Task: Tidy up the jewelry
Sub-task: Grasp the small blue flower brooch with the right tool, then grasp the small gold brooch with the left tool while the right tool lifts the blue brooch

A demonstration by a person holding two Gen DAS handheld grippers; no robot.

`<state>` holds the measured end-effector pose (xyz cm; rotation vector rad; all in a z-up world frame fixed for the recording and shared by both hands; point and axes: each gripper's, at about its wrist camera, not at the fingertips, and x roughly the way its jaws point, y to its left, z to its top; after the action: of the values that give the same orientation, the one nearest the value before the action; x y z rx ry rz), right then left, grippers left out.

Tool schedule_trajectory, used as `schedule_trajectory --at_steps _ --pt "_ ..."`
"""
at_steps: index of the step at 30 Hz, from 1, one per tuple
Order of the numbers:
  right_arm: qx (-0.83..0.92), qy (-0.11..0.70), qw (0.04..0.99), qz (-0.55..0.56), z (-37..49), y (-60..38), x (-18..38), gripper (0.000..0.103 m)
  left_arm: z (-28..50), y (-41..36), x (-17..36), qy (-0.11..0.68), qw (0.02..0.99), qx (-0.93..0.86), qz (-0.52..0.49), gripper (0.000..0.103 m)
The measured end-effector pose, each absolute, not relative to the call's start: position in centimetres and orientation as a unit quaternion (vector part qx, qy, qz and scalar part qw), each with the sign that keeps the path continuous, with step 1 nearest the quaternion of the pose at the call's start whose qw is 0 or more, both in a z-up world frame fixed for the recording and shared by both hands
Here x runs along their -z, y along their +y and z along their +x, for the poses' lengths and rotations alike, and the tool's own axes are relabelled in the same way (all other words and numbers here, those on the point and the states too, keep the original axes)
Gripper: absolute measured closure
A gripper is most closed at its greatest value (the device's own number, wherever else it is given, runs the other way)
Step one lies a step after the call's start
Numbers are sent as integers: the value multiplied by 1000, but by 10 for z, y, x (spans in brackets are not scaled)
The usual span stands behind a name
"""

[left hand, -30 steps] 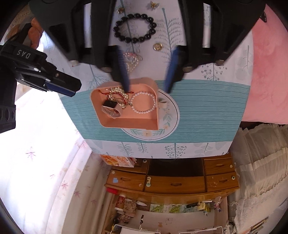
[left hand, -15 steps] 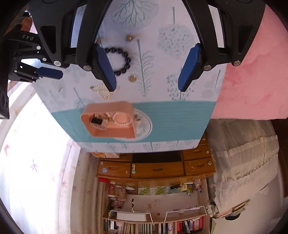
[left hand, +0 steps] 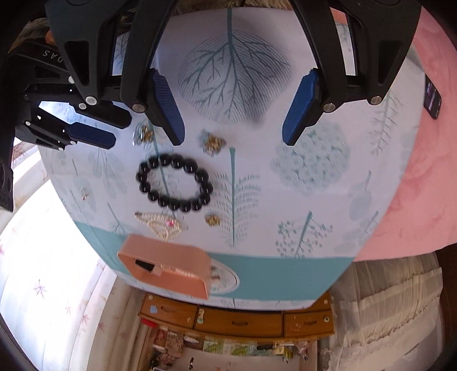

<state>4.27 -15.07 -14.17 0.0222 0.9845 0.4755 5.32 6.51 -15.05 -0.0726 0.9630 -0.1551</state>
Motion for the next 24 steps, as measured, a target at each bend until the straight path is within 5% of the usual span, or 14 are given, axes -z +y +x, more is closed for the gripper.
schedule_trajectory --at_steps 9,15,18,24 --pt "-236 468 852 6 53 -138 162 66 67 65 170 489 866 81 -62 37" --pt "-232 452 860 -29 57 -126 170 66 76 67 175 501 858 78 -87 56" --pt "-217 435 872 -60 54 -120 173 82 81 63 177 506 854 78 -96 60" --pt "-227 430 873 -44 54 -126 175 83 88 53 176 512 850 73 -101 60"
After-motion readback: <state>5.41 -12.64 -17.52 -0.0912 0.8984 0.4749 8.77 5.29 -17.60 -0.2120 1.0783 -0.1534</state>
